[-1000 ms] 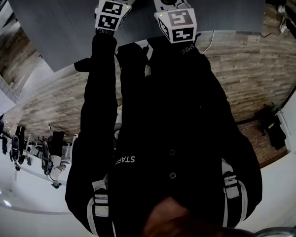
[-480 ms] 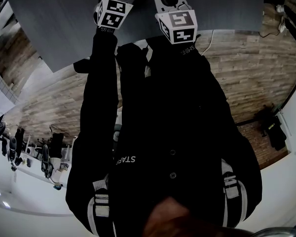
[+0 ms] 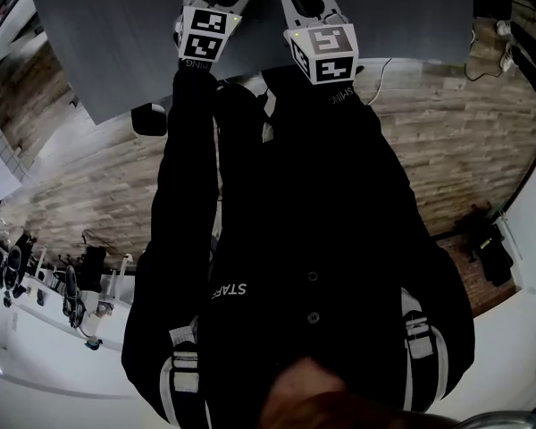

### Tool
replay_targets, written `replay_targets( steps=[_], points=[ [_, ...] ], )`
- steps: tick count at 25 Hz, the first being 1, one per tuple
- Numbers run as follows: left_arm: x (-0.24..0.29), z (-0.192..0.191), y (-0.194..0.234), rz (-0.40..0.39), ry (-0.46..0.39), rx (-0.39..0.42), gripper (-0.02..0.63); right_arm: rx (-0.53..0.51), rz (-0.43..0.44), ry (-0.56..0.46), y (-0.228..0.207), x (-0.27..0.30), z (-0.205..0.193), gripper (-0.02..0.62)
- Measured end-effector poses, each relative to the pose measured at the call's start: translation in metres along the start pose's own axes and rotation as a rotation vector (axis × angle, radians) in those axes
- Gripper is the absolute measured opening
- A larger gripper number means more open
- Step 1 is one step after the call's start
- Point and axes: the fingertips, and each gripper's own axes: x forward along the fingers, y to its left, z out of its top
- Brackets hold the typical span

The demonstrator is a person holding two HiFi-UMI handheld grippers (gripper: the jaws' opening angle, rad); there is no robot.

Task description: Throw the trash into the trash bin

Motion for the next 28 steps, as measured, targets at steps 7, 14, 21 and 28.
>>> replay_targets(
  steps=[7, 14, 21, 28],
  points=[
    [-0.053, -0.004, 0.016, 0.093, -0.081, -0.110, 0.311, -0.054, 0.058, -0.004, 0.043, -0.002, 0.006, 0.017],
    [-0.114, -0.029, 0.039, 0.208, -0.153, -0.244, 0.311, -0.139, 0.154, 0.001, 0.108, 0.002, 0.010, 0.017],
    [-0.190, -0.071, 0.067, 0.358, -0.211, -0.382, 0.311, -0.249, 0.290, 0.015, 0.195, 0.012, 0.015, 0.017],
    [-0.272, -0.137, 0.090, 0.508, -0.248, -0.498, 0.310, -0.348, 0.422, 0.037, 0.292, 0.019, 0.003, 0.017]
  ],
)
